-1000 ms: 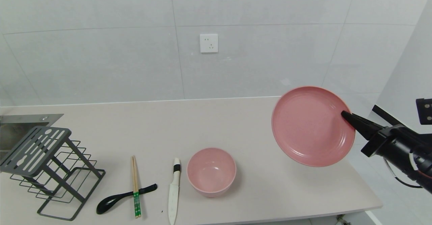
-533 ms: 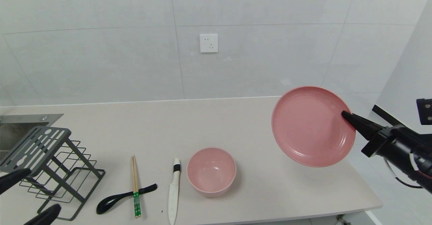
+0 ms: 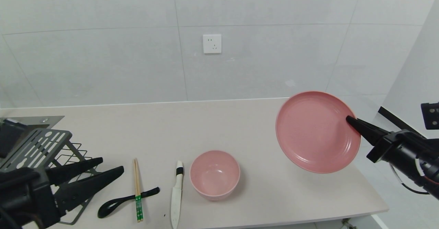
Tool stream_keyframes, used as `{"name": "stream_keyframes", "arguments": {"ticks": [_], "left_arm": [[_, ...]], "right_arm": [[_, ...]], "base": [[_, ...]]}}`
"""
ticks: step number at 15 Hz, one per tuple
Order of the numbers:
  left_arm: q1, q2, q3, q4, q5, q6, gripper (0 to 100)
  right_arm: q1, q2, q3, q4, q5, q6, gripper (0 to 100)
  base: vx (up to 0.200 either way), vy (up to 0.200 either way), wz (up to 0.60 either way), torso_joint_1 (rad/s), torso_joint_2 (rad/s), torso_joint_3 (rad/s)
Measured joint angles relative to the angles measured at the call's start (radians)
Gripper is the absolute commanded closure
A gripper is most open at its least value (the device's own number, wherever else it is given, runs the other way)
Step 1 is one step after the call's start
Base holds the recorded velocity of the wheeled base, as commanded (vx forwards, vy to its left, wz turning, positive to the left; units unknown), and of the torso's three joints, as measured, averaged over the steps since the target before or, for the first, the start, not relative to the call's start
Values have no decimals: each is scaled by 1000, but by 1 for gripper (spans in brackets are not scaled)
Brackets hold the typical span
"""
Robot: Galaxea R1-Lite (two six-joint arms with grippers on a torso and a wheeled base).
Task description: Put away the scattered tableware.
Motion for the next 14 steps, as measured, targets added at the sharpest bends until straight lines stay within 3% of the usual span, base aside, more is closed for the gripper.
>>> {"name": "stream_keyframes", "arguments": {"ticks": [4, 7, 11, 14], "left_arm": [[-42, 194, -45, -17, 44, -4, 0], [-71, 352, -66, -119, 119, -7, 0], [-191, 574, -70, -321, 269, -9, 0], [-261, 702, -75, -375, 296, -8, 0]], "right_arm": [[0, 4, 3, 0, 0, -3, 100], [0, 5, 4, 0, 0, -3, 100], [1, 10, 4, 0, 0, -5, 100], [1, 16, 4, 0, 0, -5, 100]], "base": [[0, 0, 0, 0, 0, 0], [0, 0, 0, 0, 0, 0], [0, 0, 0, 0, 0, 0], [0, 0, 0, 0, 0, 0]]}}
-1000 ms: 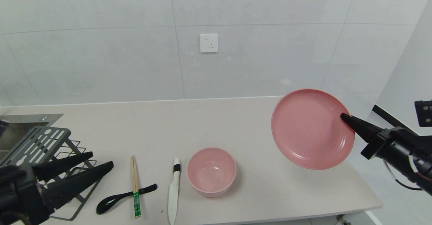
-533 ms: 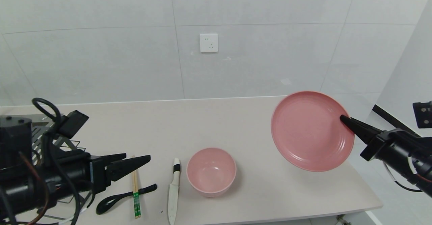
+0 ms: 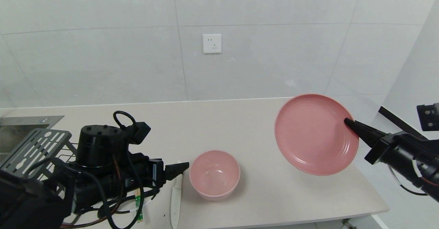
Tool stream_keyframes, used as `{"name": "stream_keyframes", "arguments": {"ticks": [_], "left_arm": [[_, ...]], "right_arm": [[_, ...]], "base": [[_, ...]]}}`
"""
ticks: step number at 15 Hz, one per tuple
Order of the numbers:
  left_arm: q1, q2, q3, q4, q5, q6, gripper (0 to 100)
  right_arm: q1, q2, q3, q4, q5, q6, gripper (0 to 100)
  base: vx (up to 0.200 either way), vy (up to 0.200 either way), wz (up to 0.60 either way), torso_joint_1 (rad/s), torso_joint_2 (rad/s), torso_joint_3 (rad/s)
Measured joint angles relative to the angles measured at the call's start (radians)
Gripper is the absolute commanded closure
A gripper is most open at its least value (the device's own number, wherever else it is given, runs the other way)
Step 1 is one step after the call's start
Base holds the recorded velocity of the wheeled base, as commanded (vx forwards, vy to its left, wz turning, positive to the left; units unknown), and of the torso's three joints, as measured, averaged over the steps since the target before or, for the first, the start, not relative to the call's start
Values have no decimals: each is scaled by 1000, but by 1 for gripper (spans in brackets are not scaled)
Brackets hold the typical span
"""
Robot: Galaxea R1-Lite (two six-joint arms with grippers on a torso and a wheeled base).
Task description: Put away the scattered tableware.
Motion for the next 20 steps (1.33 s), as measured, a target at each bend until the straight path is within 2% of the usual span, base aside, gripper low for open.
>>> {"name": "stream_keyframes", "arguments": {"ticks": [1, 2, 4, 5, 9, 14, 20], "left_arm": [[-10, 30, -5, -17, 1, -2, 0], [-14, 55, -15, -36, 2, -26, 0], [-18, 85, -31, -64, 2, -94, 0], [-20, 94, -38, -74, 2, -107, 0], [-35, 145, -47, -76, 7, -103, 0], [-88, 227, -72, -77, 45, -102, 0], [-101, 342, -120, -83, 57, -101, 0]], "right_arm": [[0, 4, 0, 0, 0, 0, 100], [0, 8, 1, 0, 0, 0, 100], [0, 15, 1, 0, 0, -1, 100], [0, 18, 1, 0, 0, -1, 100], [16, 22, 3, 0, 0, -3, 100], [23, 23, 7, 0, 0, -3, 100], [23, 23, 9, 0, 0, -3, 100]], "base": [[0, 0, 0, 0, 0, 0], [0, 0, 0, 0, 0, 0], [0, 0, 0, 0, 0, 0], [0, 0, 0, 0, 0, 0], [0, 0, 0, 0, 0, 0], [0, 0, 0, 0, 0, 0], [0, 0, 0, 0, 0, 0]]}}
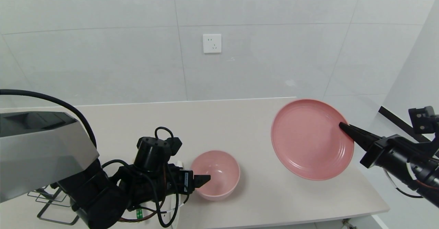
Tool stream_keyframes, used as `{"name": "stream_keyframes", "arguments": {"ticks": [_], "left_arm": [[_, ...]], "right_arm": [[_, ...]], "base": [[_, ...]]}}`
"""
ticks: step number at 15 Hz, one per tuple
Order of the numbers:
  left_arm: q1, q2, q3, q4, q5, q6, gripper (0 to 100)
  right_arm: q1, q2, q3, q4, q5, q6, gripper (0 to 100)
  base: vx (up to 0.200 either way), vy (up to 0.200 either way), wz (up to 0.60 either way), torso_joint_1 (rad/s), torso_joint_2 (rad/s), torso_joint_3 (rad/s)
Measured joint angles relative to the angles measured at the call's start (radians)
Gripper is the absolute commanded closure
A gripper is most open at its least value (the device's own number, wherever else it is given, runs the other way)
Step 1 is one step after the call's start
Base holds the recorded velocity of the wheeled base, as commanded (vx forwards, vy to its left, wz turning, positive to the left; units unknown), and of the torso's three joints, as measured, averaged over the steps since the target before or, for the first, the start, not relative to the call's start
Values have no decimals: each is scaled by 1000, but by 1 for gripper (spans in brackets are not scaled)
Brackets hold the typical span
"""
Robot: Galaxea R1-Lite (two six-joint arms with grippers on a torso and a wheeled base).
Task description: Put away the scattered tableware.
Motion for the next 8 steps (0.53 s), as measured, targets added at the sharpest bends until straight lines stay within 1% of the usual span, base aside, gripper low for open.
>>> {"name": "stream_keyframes", "arguments": {"ticks": [2, 6, 8], "left_arm": [[0, 28, -21, -2, 15, 0, 0], [0, 70, -66, 0, 17, -1, 0], [-4, 80, -73, 0, 17, 0, 0]], "right_arm": [[0, 0, 4, 0, 0, 0, 100], [2, 1, 6, 0, 0, 0, 100], [2, 1, 5, 0, 0, 0, 100]], "base": [[0, 0, 0, 0, 0, 0], [0, 0, 0, 0, 0, 0], [0, 0, 0, 0, 0, 0]]}}
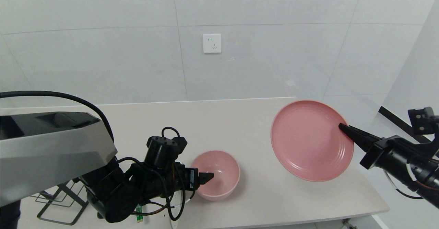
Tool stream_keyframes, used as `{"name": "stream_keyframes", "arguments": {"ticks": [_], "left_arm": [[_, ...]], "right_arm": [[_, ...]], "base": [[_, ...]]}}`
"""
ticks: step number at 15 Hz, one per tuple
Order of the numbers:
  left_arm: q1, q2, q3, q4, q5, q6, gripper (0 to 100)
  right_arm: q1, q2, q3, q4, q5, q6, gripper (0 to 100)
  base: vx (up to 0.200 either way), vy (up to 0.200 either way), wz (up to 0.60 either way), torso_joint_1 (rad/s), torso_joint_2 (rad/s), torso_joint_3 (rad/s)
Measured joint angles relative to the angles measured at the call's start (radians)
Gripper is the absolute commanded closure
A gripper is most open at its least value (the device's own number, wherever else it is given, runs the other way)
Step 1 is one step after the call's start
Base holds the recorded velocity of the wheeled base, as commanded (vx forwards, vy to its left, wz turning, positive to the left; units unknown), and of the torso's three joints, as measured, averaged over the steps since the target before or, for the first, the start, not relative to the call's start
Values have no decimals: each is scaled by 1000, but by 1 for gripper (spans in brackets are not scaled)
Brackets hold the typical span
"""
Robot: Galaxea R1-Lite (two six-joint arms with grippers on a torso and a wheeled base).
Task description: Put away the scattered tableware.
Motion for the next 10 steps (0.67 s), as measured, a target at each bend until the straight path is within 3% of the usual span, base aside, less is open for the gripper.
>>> {"name": "stream_keyframes", "arguments": {"ticks": [1, 5, 7, 10], "left_arm": [[-3, 7, -1, 0, 0, 1, 100], [-10, 21, 3, -10, 5, 5, 100], [-10, 2, 23, -72, 31, 20, 100], [-2, -54, 137, -347, 86, 139, 100]], "right_arm": [[0, 1, -1, 0, 0, 0, 100], [-1, 6, -1, 0, 0, 0, 100], [-1, 7, 0, 0, 0, 0, 100], [-1, 8, 0, 0, 0, -1, 100]], "base": [[0, 0, 0, 0, 0, 0], [0, 0, 0, 0, 0, 0], [0, 0, 0, 0, 0, 0], [0, 0, 0, 0, 0, 0]]}}
